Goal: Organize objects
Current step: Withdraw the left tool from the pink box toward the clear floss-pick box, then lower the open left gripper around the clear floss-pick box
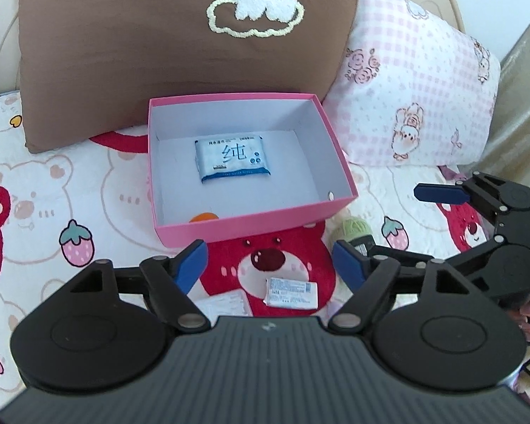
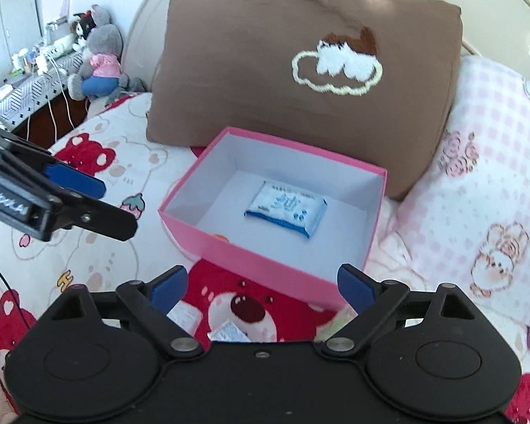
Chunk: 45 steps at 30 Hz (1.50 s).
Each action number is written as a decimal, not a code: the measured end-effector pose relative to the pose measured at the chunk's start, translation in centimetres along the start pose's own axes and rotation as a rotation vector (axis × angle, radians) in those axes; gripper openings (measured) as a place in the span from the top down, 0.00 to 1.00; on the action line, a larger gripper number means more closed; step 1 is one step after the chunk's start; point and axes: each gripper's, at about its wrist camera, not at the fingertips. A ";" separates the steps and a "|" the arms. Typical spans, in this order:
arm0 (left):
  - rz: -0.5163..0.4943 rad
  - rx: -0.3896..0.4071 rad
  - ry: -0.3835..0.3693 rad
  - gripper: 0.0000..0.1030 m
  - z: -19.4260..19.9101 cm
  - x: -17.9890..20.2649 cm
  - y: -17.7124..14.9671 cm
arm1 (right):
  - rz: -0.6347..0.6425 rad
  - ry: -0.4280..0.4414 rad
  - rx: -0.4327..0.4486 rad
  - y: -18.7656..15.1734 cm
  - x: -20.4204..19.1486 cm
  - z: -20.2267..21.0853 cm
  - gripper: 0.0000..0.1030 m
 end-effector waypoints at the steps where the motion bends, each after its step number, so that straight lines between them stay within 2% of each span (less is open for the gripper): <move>1: -0.002 0.001 0.001 0.20 0.2 0.1 -0.1 | -0.003 -0.001 -0.005 -0.1 -0.1 0.1 0.09; 7: -0.028 -0.005 0.003 0.08 1.1 0.2 -1.1 | -0.014 0.000 -0.035 -0.8 -0.6 0.6 0.09; 16: -0.080 -0.025 0.034 0.03 2.1 0.5 -2.8 | -0.002 -0.006 -0.071 -2.3 -1.4 1.8 0.09; 45: -0.102 -0.105 -0.006 0.03 2.5 -0.3 -6.9 | 0.044 0.045 -0.205 -5.5 -4.8 2.0 0.09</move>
Point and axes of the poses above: each gripper's, at about its wrist camera, not at the fingertips, and z roughly against the way its jaws point, x to its right, y to its top, and after that the axes turned 1 degree about -z, right-handed
